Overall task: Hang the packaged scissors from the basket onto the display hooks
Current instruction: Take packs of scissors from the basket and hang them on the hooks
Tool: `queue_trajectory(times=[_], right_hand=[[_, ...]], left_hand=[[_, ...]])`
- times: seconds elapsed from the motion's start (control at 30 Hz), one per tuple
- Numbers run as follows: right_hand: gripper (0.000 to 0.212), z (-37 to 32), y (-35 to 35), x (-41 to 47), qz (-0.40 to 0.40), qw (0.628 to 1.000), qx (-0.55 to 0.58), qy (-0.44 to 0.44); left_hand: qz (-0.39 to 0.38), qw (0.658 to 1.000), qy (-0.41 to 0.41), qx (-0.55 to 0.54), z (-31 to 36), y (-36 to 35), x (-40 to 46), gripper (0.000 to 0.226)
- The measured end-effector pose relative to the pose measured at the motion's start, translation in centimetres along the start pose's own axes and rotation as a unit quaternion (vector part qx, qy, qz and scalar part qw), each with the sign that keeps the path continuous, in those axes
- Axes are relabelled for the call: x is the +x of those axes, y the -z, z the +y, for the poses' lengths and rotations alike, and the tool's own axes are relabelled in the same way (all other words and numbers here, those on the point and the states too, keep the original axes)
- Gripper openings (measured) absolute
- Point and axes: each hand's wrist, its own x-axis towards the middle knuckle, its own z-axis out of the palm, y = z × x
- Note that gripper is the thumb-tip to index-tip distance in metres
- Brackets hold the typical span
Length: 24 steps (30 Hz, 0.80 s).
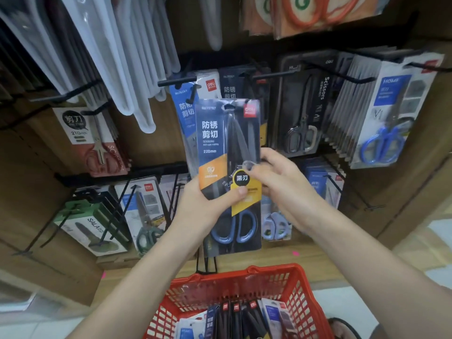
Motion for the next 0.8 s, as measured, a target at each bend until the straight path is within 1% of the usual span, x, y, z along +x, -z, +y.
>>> queue_trajectory(times=[0.07, 0.13, 0.2, 0.23, 0.27, 0.33, 0.37, 0.4, 0.47, 0.57, 0.63, 0.73, 0.8], right_hand=[[0.016, 0.0, 0.0, -1.0, -0.004, 0.998, 0.051, 0.024], [0.017, 0.1, 0.7, -1.6, 0.007, 0.996, 0.086, 0.03], [0.02, 0.2, 1.9, -2.2, 0.016, 0.997, 0.063, 0.038], [0.022, 0.3, 2.4, -2.5, 0.016, 0.998, 0.042, 0.044], [0.023, 0.3, 2.9, -2.7, 0.016, 0.998, 0.023, 0.051], [0.022, 0.3, 3.5, -3.1, 0.027, 0.997, -0.007, 0.068], [0.021, 0.2, 3.7, -3.3, 0.036, 0.996, -0.017, 0.08], [0.021, 0.0, 3.8, -3.3, 0.045, 0.994, -0.023, 0.093], [0.022, -0.3, 3.7, -3.1, 0.052, 0.991, -0.04, 0.114], [0.026, -0.2, 3.2, -2.5, 0.056, 0.987, -0.066, 0.134], [0.027, 0.2, 2.8, -2.4, 0.058, 0.985, -0.069, 0.147], [0.025, 0.4, 2.3, -2.6, 0.054, 0.982, -0.085, 0.162], [0.023, 0.3, 2.3, -2.9, 0.052, 0.98, -0.092, 0.166]], left_hand=[[-0.014, 0.999, -0.023, 0.043, 0.3, -0.7, 0.1, 0.033], [-0.019, 0.992, -0.04, 0.122, 0.5, -0.8, 0.2, 0.044], [-0.019, 0.972, -0.064, 0.224, 1.5, -0.3, 0.4, 0.05], [-0.013, 0.948, -0.103, 0.299, 2.1, 0.2, 0.7, 0.051], [-0.005, 0.906, -0.156, 0.393, 2.7, 0.9, 1.0, 0.054], [0.001, 0.781, -0.265, 0.565, 3.9, 2.0, 2.1, 0.061], [-0.012, 0.73, -0.292, 0.618, 4.5, 2.3, 2.7, 0.062], [-0.037, 0.698, -0.294, 0.652, 5.2, 2.4, 3.2, 0.064], [-0.089, 0.668, -0.254, 0.694, 6.2, 2.4, 4.3, 0.07], [-0.107, 0.613, -0.218, 0.752, 6.9, 2.8, 5.5, 0.084], [-0.119, 0.584, -0.227, 0.77, 6.9, 3.5, 5.9, 0.087], [-0.148, 0.568, -0.256, 0.768, 6.7, 4.7, 6.2, 0.083], [-0.157, 0.533, -0.271, 0.786, 6.5, 5.6, 6.4, 0.079]])
